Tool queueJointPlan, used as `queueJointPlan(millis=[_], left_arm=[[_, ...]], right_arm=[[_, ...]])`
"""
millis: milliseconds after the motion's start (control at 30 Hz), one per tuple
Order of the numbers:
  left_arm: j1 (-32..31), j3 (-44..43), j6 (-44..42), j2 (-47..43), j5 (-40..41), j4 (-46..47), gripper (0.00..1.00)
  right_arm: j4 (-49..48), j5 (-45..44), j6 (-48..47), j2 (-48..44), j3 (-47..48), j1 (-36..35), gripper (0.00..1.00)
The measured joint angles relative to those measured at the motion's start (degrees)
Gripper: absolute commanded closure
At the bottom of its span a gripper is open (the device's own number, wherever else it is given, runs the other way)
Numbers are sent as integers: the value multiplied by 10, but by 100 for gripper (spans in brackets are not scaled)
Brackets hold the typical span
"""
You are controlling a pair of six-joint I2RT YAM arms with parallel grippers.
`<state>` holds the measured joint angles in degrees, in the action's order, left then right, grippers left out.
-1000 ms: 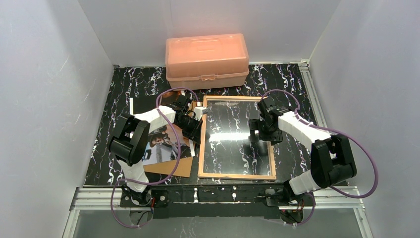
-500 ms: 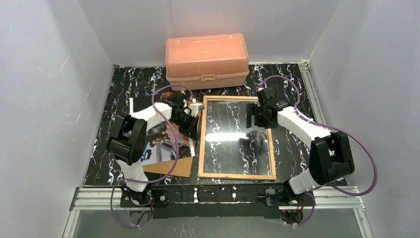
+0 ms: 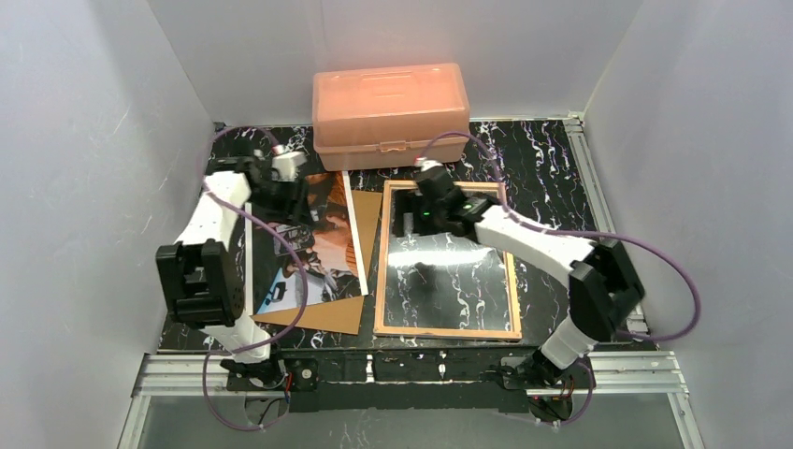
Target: Put the photo into the frame
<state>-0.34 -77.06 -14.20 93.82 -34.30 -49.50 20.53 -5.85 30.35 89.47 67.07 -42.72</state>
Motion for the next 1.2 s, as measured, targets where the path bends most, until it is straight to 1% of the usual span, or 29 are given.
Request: queueJointPlan(millis=[100,200,333,500,633,733,900,1033,1200], left_arm=[[104,-7,-47,-23,14,-52,35],[199,-6,-97,-34,42,-94,36],[264,21,-159,-51,89,-105,41],[280,70,-195,-52,153,-70,45],[280,76,-194,-30,187,-31,51],[280,75,-182,5,195,-6,56],[280,73,-161,68,198,20,58],[280,73,-153,94,197,32,62],[278,74,-146,105,190,44,68]], right_arm=[[-23,-6,17,66,66,-71,5],[-37,-10,30,146,136,-119,5],[-43,-15,45,235,208,-142,5],[-44,-25,57,290,236,-139,4],[-44,-32,58,311,248,-138,4],[-45,-32,60,319,258,-137,4],[-45,-32,68,323,258,-136,4],[-47,-28,72,330,258,-135,4],[-58,-13,85,338,256,-131,4]])
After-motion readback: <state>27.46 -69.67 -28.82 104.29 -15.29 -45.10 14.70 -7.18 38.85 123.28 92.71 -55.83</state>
